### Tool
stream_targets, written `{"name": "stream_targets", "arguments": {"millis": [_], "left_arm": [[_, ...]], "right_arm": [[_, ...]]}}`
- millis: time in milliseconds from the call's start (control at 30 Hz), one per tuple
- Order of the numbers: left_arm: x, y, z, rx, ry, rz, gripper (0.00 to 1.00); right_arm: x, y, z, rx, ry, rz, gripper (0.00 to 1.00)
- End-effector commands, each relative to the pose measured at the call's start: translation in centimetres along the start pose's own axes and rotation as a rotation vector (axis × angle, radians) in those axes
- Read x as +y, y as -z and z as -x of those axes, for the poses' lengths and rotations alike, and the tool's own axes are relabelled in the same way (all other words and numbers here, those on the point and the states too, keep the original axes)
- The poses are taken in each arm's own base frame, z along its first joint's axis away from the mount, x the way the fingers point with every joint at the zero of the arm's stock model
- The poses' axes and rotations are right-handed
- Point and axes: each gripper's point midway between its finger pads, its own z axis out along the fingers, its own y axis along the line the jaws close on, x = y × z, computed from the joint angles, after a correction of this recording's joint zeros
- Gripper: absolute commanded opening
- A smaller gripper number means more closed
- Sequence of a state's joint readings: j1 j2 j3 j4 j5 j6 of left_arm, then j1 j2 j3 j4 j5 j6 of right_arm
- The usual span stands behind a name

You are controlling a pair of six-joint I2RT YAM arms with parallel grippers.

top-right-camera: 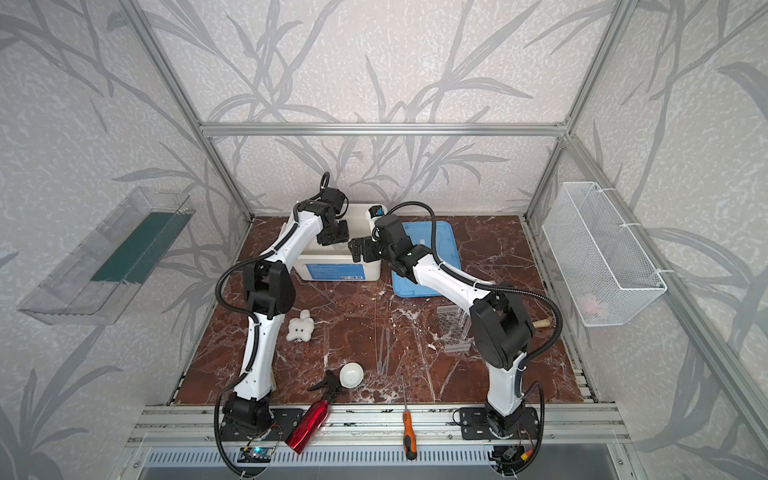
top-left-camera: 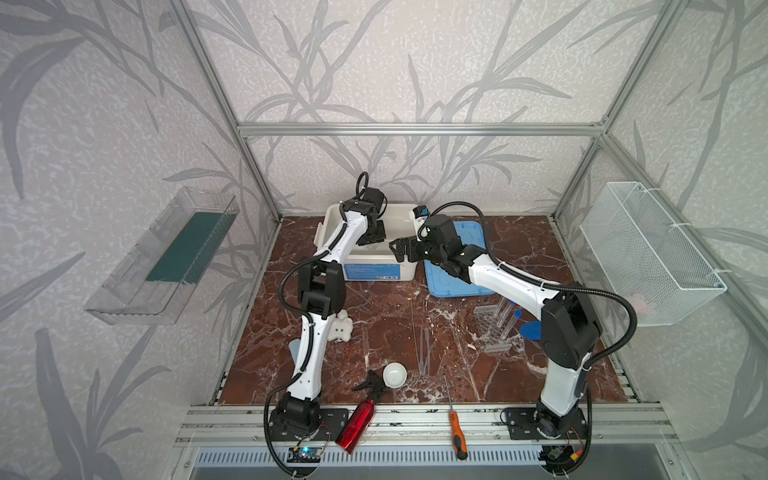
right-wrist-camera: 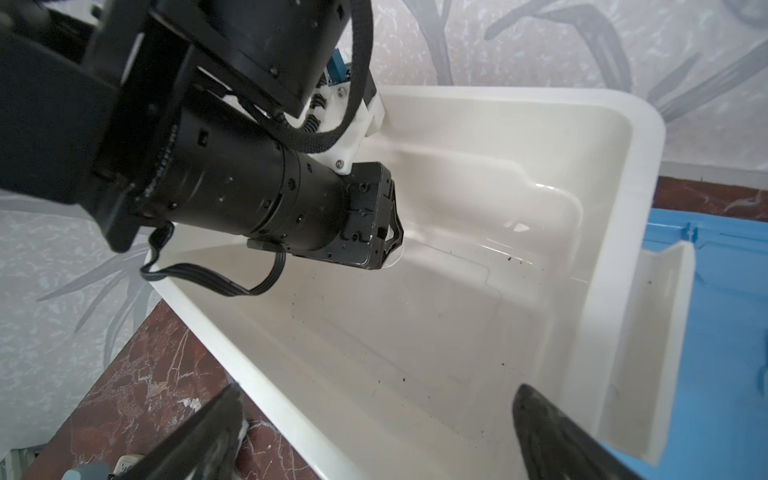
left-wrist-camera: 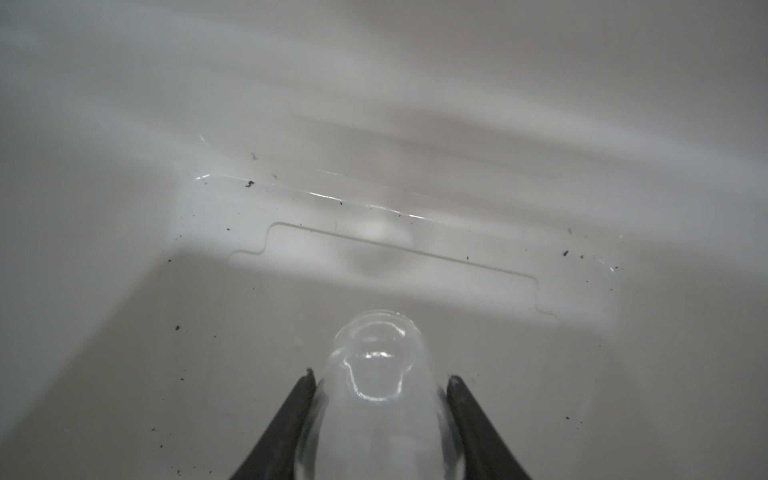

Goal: Organize the chemistry lab equipment
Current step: 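Lift the glass beaker into the white bin with the left gripper and release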

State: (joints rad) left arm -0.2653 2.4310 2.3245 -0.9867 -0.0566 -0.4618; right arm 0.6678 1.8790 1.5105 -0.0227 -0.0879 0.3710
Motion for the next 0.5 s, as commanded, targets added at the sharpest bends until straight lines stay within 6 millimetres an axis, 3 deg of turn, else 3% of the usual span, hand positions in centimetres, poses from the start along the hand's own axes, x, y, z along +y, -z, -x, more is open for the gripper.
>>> {"name": "stream_targets", "arguments": {"millis": [0,233,467], "left_arm": [[0.1,-1.6,-0.5,0.018,0.015,0.004,0.33],[0.3,-3.8,-2.4,0.076,0.028,0.018,0.43],[0.4,-3.8,-2.7,0.077,0.025,0.042,0.52]], "right_arm": [[1.0,0.8,2.1,-0.069,-0.015,0.036,0.99],[0.7,0.8,1.8,-0.069,-0.017,0.026,0.98],[0.6,0.9,1.7,-0.066,-0.025,0.019,0.98]]}}
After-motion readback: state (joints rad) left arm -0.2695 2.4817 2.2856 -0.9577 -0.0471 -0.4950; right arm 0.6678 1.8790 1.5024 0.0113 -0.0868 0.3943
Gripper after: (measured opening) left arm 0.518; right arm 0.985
